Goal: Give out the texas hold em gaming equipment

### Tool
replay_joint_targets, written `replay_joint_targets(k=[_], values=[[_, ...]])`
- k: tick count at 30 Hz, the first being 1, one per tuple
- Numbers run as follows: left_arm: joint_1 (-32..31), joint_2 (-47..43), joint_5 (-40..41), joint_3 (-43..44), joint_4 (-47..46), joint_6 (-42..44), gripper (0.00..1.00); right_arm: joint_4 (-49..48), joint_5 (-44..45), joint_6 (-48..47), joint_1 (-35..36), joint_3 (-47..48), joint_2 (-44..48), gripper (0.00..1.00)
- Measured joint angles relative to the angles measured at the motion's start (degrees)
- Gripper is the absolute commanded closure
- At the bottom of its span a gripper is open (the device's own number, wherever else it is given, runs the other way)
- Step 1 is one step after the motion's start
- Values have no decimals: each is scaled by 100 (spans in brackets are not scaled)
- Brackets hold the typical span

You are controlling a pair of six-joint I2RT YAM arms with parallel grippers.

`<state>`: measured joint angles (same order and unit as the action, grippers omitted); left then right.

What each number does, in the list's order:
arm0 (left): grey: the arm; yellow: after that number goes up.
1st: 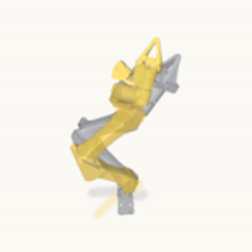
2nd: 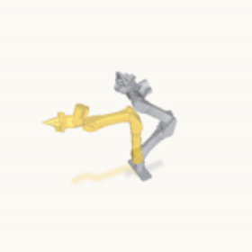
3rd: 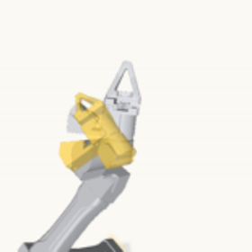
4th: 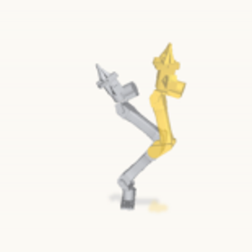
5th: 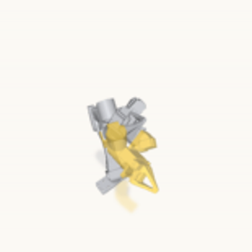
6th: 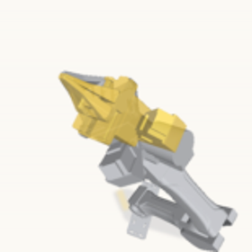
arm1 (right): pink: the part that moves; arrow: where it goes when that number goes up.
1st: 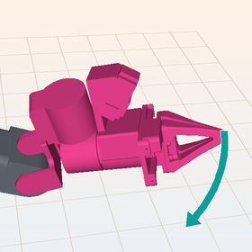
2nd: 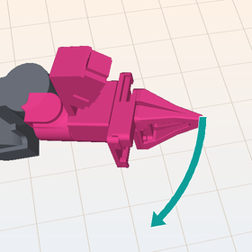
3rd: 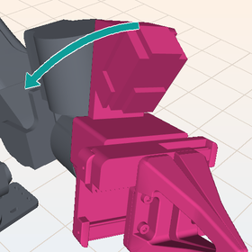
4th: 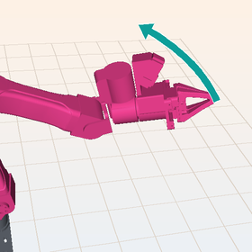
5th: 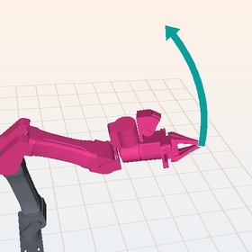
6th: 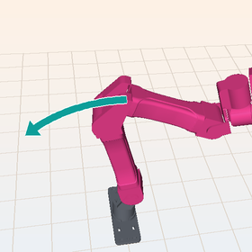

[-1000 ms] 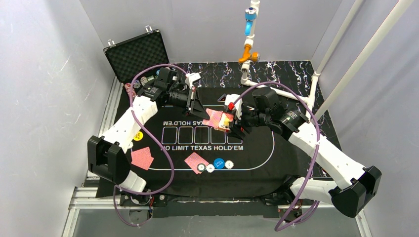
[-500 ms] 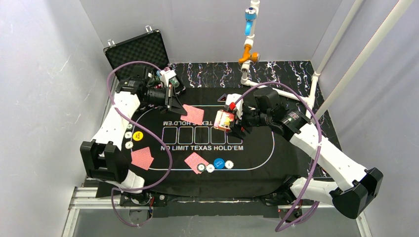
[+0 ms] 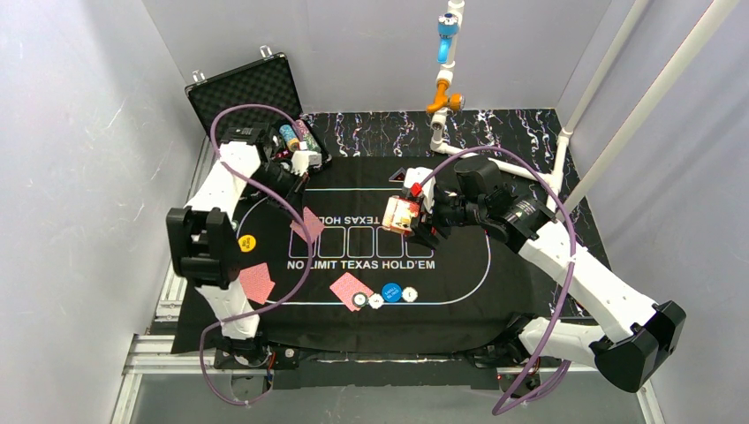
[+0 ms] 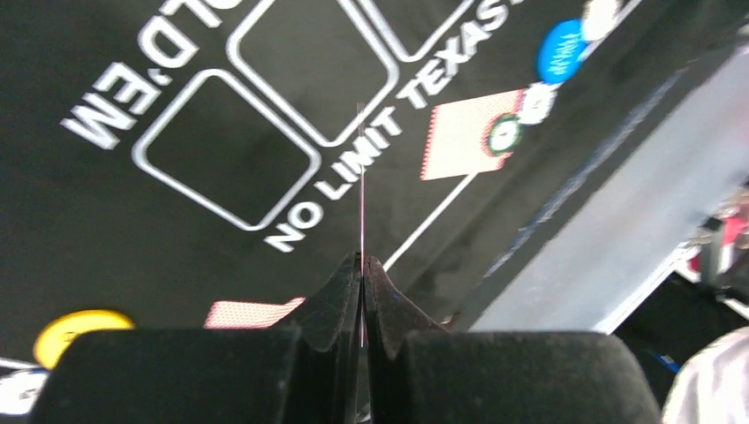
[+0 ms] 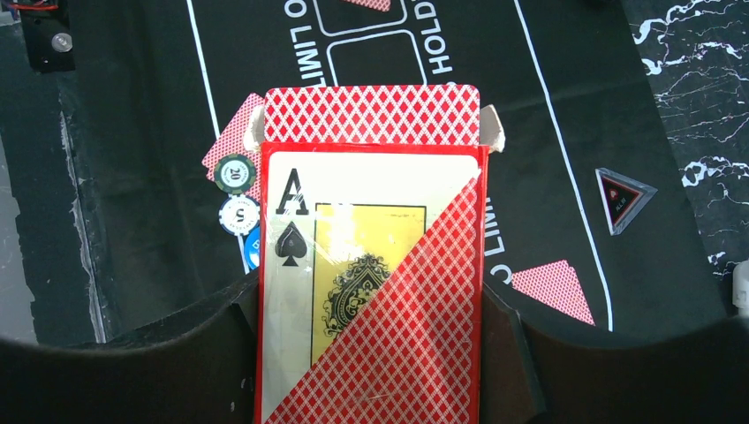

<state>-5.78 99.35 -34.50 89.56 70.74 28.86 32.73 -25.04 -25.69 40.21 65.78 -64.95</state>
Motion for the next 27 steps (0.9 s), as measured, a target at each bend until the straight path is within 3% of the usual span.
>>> replay_joint_targets(k=[6, 14, 21, 27], values=[[-4, 800, 1060, 675, -131, 820, 100, 15, -4, -4, 0, 0, 0, 99], [-216, 824, 2236, 901, -1008, 1965, 100, 33, -48, -20, 0, 0, 0, 99], [-529, 439, 2780, -660, -2389, 2966, 100, 101, -66, -94, 0, 4, -9, 99], [-903, -529, 2979, -2269, -3379, 3416, 100, 232, -46, -201, 0, 20, -20, 99]])
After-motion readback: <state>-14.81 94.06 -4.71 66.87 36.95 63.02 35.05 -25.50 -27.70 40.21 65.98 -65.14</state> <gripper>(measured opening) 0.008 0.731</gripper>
